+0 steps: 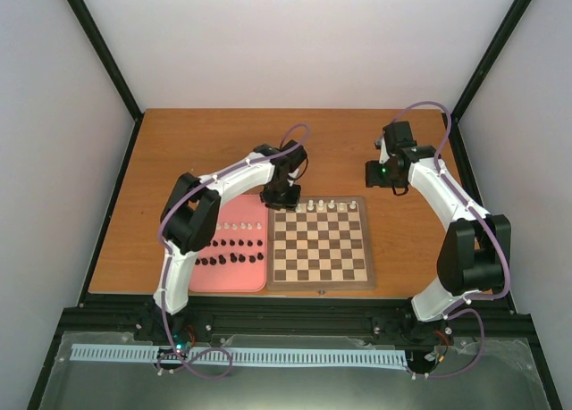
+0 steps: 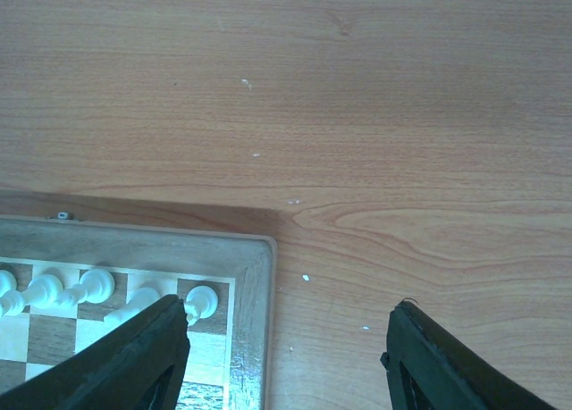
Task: Set up the chess pieces on the board
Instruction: Adjust the chess piece on the chessboard.
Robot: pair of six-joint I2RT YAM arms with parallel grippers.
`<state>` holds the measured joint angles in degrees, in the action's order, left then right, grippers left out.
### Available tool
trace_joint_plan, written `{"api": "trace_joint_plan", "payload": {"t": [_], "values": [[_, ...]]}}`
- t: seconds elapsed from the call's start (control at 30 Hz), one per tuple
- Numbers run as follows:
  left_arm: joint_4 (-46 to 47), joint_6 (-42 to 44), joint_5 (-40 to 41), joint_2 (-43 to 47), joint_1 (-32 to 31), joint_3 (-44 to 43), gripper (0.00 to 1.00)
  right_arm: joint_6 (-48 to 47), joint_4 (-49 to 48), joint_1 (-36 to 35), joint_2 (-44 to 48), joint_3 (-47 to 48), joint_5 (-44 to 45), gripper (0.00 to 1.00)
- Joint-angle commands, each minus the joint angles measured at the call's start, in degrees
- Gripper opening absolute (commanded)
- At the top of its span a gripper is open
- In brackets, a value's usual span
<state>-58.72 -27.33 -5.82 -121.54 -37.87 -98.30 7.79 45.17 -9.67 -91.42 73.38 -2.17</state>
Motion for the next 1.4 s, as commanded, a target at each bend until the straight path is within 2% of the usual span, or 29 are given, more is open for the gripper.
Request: {"api": "trace_joint_plan", "payload": {"t": [0.0, 1.03, 1.1, 1.17, 1.37], "values": [[0.2, -1.16, -0.72, -1.15, 0.34, -2.73, 0.43, -0.67, -0.51, 0.53, 1.95, -0.77, 0.67, 0.61], [-1.51, -1.22, -1.31, -5.53, 0.34, -7.96, 0.43, -0.67, -1.31, 1.06, 1.42, -1.45, 0.15, 0.61], [-1.64, -1.19, -0.45, -5.24, 0.38, -7.87, 0.45, -0.67, -1.23, 1.12, 1.42, -1.41, 0.15, 0.61], [-1.67, -1.07, 0.39, -4.74, 0.47, -7.74, 0.5, -0.65, -1.22, 1.14, 1.55, -1.41, 0.07, 0.61], [-2.43, -0.47, 3.01, -2.29, 2.16, -7.89, 0.55, -0.76, -1.05, 1.15, 1.59, -1.45, -0.28, 0.62]]}}
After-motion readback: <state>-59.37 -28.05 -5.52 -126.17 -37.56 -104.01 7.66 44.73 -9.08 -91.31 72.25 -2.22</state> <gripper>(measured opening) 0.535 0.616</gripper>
